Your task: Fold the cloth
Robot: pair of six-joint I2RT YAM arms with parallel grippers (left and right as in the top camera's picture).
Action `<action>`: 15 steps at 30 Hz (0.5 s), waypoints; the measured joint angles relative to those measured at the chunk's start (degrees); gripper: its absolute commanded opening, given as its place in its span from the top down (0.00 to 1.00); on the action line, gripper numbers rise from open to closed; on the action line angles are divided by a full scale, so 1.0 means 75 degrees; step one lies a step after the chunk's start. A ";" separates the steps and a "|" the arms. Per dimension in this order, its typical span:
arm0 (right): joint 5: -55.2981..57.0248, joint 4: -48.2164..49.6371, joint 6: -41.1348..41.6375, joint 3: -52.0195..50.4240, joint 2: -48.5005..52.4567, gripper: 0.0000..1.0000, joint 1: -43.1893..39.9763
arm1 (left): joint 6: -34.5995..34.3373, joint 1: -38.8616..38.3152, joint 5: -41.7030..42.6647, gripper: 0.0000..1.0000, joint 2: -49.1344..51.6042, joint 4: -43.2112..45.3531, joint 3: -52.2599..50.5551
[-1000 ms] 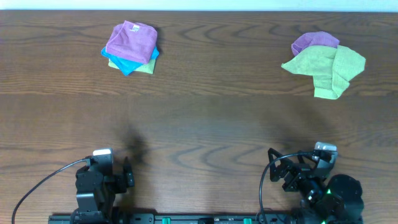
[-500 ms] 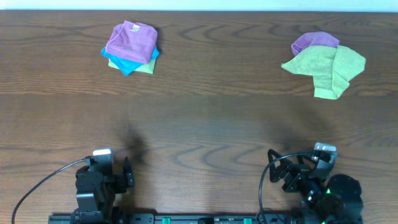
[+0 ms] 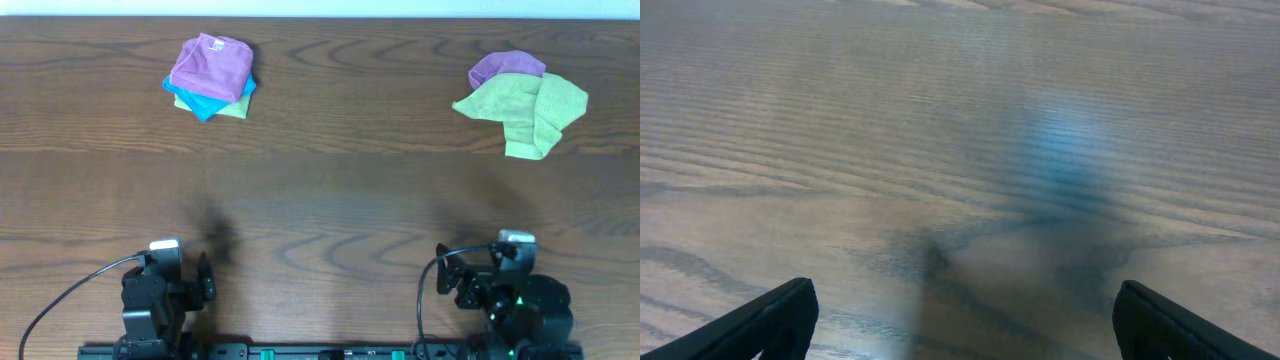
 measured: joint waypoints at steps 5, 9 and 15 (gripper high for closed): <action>0.0192 0.0274 -0.1402 -0.0472 -0.0012 0.01 0.0000 | 0.0000 0.0000 0.0003 0.05 0.0000 -0.0003 0.0003; 0.0507 0.0294 -0.1877 -0.0839 -0.0391 0.01 -0.0023 | 0.0000 0.0000 0.0003 0.04 0.0000 -0.0003 0.0003; 0.0734 0.0309 -0.2092 -0.1180 -0.0857 0.01 -0.0184 | 0.0000 0.0000 0.0000 0.05 0.0000 -0.0003 0.0003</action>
